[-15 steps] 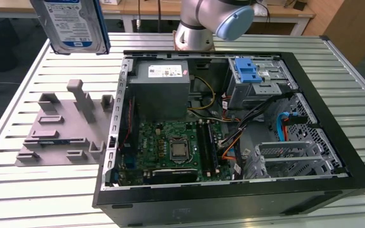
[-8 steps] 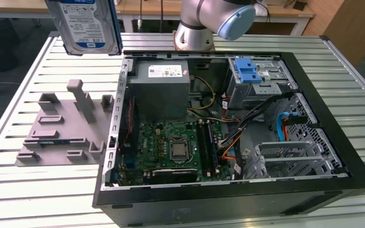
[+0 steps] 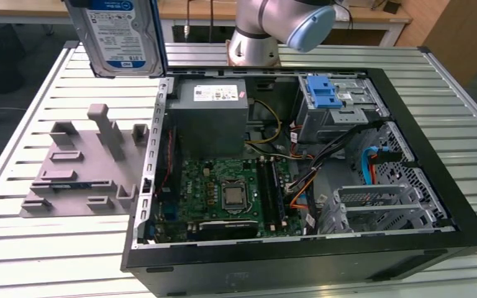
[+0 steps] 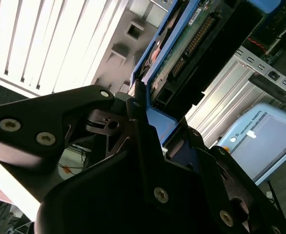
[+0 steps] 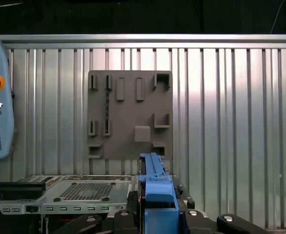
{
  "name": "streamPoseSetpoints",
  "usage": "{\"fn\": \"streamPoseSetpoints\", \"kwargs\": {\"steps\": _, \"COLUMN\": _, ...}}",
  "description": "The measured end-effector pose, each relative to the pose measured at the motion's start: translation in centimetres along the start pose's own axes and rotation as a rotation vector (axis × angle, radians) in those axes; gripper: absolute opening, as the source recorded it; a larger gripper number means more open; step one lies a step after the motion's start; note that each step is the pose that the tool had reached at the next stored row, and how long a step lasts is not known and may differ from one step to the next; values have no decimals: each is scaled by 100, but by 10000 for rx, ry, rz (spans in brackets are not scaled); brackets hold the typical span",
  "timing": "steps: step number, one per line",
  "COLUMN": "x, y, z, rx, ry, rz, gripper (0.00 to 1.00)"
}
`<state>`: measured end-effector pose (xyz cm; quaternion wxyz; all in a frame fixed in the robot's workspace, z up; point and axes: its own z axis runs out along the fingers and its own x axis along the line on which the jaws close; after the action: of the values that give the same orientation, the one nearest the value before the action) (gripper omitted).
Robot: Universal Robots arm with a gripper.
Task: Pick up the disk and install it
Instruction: 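Pick up the disk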
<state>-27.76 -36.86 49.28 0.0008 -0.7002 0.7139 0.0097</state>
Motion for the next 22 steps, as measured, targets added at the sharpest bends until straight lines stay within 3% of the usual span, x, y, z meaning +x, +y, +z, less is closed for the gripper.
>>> {"fn": "streamPoseSetpoints", "kwargs": {"steps": 2, "x": 42, "y": -29, "z": -1, "rx": -1, "ry": 1, "rz": 1, "gripper": 36}}
{"fn": "streamPoseSetpoints", "kwargs": {"steps": 5, "x": 78, "y": -129, "z": -3, "rx": -3, "ry": 2, "rz": 0, "gripper": 36}}
{"fn": "streamPoseSetpoints", "kwargs": {"steps": 22, "x": 174, "y": -869, "z": -14, "rx": -11, "ry": 2, "rz": 0, "gripper": 36}}
